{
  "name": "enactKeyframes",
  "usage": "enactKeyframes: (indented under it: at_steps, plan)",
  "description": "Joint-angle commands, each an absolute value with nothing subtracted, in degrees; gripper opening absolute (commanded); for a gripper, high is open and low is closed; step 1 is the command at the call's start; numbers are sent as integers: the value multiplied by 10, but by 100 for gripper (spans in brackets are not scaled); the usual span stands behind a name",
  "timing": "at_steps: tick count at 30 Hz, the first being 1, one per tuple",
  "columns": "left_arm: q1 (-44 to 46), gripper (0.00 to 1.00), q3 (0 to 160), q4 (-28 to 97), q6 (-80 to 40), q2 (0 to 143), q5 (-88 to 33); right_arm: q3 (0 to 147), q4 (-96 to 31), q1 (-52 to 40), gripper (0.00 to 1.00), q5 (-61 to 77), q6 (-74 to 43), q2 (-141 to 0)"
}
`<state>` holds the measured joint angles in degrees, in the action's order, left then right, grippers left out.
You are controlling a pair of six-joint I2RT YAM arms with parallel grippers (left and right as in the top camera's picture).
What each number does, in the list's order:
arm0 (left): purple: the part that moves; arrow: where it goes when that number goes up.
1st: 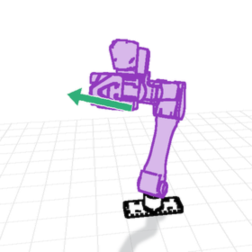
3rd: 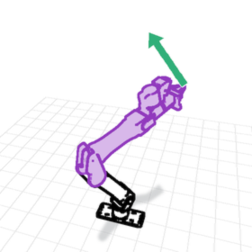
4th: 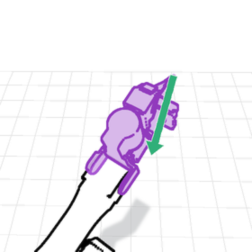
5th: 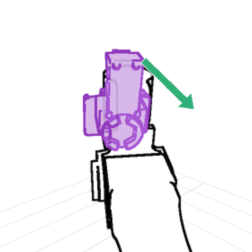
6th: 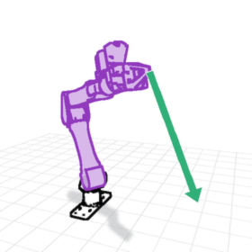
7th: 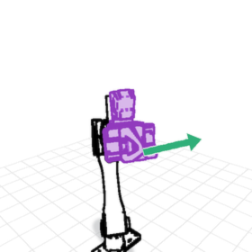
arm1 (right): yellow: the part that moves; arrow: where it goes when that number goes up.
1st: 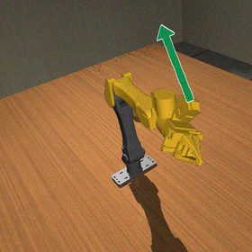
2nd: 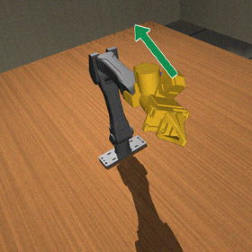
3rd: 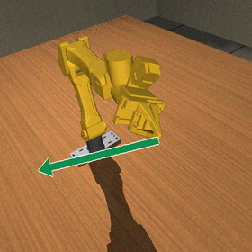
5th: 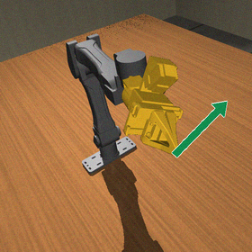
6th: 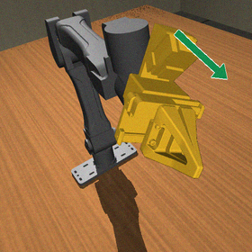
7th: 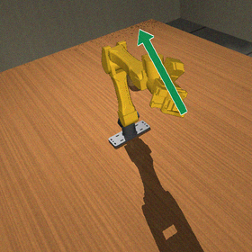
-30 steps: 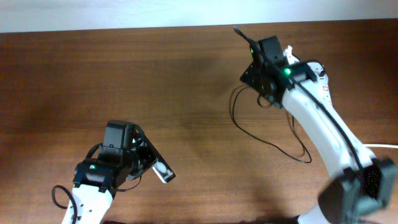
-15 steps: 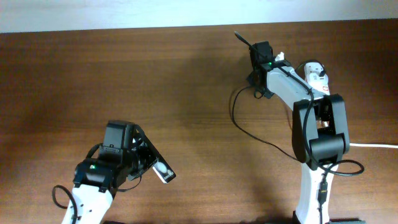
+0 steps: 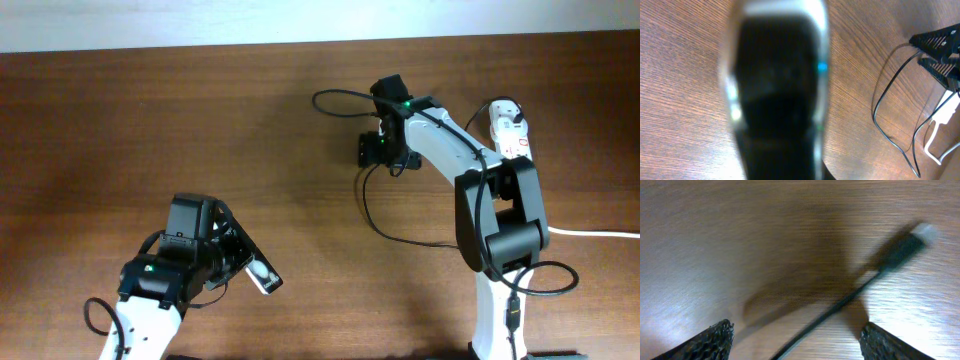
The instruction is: Plug charger to phone and switch on socket
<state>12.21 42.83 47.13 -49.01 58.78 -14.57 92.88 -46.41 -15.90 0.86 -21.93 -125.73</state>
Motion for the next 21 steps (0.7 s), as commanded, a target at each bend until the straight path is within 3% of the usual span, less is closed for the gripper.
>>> enactKeyframes:
  at_steps: [1,4,6,9,10,14,17,21]
  plan:
    - [120,0,432,466,-488,585,-152,913,-445,-150,80,-35,-353,-1278]
    - [120,1,432,465,-488,585,-152,911,-406,-160,64,-35,-385,-1279]
    - [120,2,432,465,-488,585,-153,911,-404,-176,45,-34,-384,-1279]
    - [120,0,432,465,-488,585,-153,911,-414,-185,30,-32,-384,-1279]
    - [120,0,432,466,-488,585,-157,913,-420,-185,4,-32,-384,-1279]
    - [120,0,432,468,-488,585,-188,965,-511,-164,4,67,-292,-1227]
    - [120,0,432,449,-487,585,-233,977,-600,-152,4,163,-195,-1100]
    - [120,0,432,328,-487,587,-333,977,-712,-152,4,228,-110,-920]
